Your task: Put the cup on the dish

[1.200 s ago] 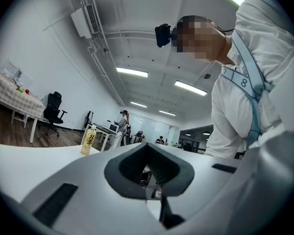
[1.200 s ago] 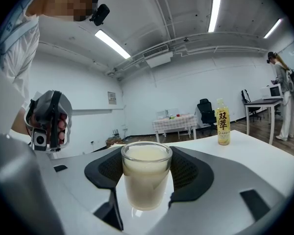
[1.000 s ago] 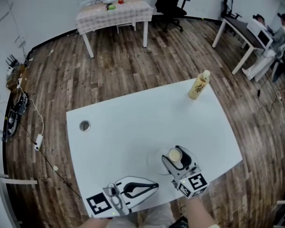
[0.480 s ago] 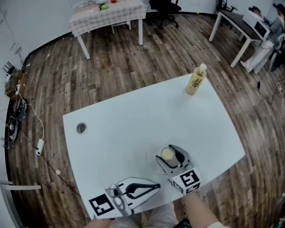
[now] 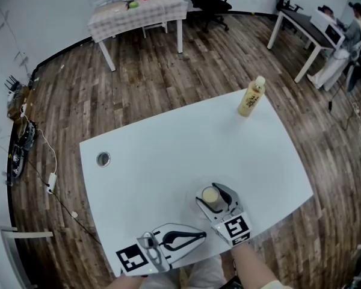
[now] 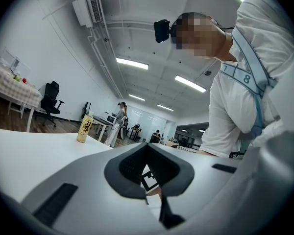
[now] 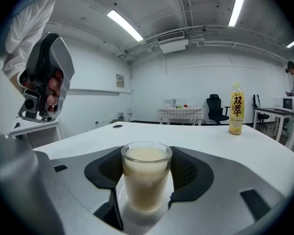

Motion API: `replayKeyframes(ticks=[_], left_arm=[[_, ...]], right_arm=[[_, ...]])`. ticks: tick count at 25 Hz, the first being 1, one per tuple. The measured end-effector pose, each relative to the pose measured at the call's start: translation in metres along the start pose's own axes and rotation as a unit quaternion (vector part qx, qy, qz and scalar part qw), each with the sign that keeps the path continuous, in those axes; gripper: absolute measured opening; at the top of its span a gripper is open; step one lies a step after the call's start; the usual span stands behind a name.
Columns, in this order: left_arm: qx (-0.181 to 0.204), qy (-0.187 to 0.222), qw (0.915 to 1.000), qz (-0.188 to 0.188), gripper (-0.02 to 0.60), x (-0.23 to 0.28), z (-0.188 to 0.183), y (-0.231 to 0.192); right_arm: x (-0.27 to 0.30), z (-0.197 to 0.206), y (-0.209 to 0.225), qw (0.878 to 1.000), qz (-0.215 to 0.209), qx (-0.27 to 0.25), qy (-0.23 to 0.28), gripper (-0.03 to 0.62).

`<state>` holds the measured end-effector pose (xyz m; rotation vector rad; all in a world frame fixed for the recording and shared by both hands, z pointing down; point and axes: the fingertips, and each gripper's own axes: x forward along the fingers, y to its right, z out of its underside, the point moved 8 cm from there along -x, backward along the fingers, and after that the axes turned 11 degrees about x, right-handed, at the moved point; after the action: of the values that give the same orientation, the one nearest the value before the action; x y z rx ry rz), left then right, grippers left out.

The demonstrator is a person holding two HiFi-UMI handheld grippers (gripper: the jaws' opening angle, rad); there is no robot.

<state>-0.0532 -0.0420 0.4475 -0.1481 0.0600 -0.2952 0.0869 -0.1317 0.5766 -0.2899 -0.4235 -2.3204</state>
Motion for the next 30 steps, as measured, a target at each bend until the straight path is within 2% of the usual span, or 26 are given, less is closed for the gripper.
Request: replayKeyframes(ticks=[8,30], left_arm=[[0.001,0.003,1.0000,0.004,0.002,0.0010,-0.0003,0.0001],[0.002,-0.004,0.9999,0.012,0.002,0.0072,0.0026,0.0061]], right_arm=[[-0.0064,0.0039,-0.0024,1.000,0.002,-0.028,-0.003,0.286],[-0.0093,0.0086,-0.0018,0.999,-0.012,-0.052,-0.006,0.287]])
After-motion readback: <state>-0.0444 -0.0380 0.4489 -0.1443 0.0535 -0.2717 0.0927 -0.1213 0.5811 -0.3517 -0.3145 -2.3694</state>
